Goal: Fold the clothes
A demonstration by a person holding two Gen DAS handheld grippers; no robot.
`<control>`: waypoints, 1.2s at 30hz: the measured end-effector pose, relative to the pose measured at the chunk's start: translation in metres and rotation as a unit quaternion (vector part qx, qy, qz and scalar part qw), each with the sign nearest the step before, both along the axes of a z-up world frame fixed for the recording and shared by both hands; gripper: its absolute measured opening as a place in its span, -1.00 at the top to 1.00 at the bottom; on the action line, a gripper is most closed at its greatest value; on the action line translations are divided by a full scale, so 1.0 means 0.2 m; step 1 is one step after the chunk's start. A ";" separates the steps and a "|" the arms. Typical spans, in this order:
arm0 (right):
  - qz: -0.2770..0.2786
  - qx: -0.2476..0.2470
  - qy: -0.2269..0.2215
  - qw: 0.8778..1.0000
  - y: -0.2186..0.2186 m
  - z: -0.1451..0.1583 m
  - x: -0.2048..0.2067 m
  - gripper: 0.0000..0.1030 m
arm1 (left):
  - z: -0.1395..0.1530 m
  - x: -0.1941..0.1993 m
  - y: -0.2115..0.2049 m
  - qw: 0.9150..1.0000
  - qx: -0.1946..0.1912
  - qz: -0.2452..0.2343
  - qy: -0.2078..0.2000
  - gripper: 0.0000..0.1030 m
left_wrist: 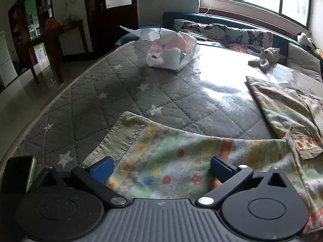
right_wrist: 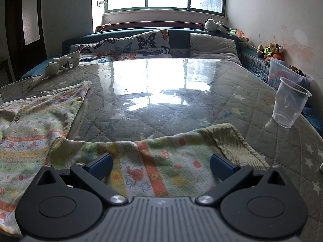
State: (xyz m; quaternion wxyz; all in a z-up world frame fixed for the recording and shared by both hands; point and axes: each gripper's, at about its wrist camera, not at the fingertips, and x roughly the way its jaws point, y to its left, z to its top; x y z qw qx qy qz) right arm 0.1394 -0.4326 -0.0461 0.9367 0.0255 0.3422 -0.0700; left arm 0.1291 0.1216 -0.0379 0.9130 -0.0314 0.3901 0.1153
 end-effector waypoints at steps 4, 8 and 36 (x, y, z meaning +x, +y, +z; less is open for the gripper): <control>0.000 0.000 0.000 1.000 0.00 0.00 0.00 -1.00 | 0.00 0.00 -0.01 1.000 0.002 0.000 0.001 -1.00; 0.000 0.000 0.000 1.000 0.00 0.00 0.00 -1.00 | 0.00 0.00 -0.01 1.000 0.004 0.002 0.001 -1.00; 0.000 0.000 0.000 1.000 0.00 0.00 0.00 -1.00 | 0.02 0.01 -0.09 0.998 0.057 0.004 0.002 -1.00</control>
